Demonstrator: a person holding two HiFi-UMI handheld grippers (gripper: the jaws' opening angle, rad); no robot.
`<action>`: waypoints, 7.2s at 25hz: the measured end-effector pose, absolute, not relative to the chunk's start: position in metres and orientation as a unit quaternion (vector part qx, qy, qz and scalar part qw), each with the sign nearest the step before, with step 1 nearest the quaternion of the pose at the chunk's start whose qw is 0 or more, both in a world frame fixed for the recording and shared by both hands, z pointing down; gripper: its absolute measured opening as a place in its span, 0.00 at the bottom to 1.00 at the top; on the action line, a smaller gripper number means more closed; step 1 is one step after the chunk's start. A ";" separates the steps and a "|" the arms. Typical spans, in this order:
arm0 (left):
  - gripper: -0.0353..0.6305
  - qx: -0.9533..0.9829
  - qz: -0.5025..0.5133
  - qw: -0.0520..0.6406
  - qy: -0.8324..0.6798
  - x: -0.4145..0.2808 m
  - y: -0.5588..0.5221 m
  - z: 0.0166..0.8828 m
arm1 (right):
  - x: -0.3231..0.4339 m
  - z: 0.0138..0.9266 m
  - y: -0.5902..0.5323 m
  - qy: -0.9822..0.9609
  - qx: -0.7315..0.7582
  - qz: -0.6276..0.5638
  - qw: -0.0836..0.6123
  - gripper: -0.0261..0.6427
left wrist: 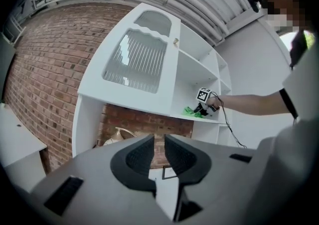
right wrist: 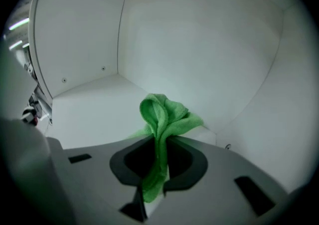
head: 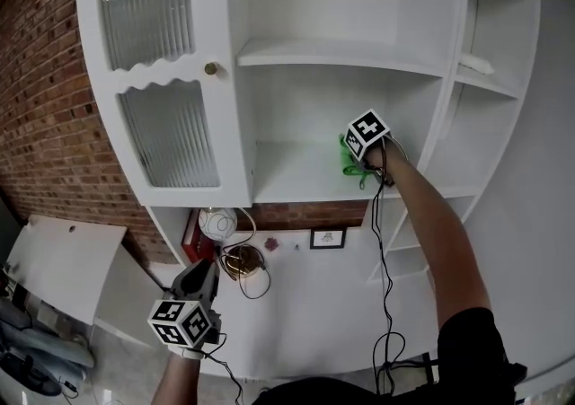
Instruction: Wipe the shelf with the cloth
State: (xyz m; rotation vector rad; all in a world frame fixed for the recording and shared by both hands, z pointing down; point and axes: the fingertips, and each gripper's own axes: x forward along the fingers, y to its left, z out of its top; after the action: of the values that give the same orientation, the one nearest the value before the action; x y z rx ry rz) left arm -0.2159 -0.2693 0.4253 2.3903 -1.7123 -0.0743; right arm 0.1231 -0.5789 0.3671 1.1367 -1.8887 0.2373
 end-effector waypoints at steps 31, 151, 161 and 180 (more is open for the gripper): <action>0.15 0.790 -0.044 0.129 -0.598 -0.232 -0.248 0.432 | 0.066 0.317 -0.550 -0.729 0.452 -0.104 0.504 0.10; 0.15 0.784 -0.036 0.197 -0.587 -0.231 -0.248 0.481 | -0.004 0.371 -0.479 -0.851 0.270 0.210 0.398 0.10; 0.15 0.803 -0.022 0.196 -0.562 -0.206 -0.267 0.485 | 0.060 0.373 -0.484 -0.823 0.320 0.207 0.421 0.10; 0.15 0.833 -0.003 0.177 -0.524 -0.189 -0.293 0.485 | 0.123 0.373 -0.486 -0.736 0.397 0.152 0.526 0.10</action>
State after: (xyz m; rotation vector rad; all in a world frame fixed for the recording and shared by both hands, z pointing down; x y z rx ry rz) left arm -0.1894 -0.2928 0.4849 2.3587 -1.4821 -0.0076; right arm 0.1229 -0.4857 0.3733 0.9494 -1.7608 0.3635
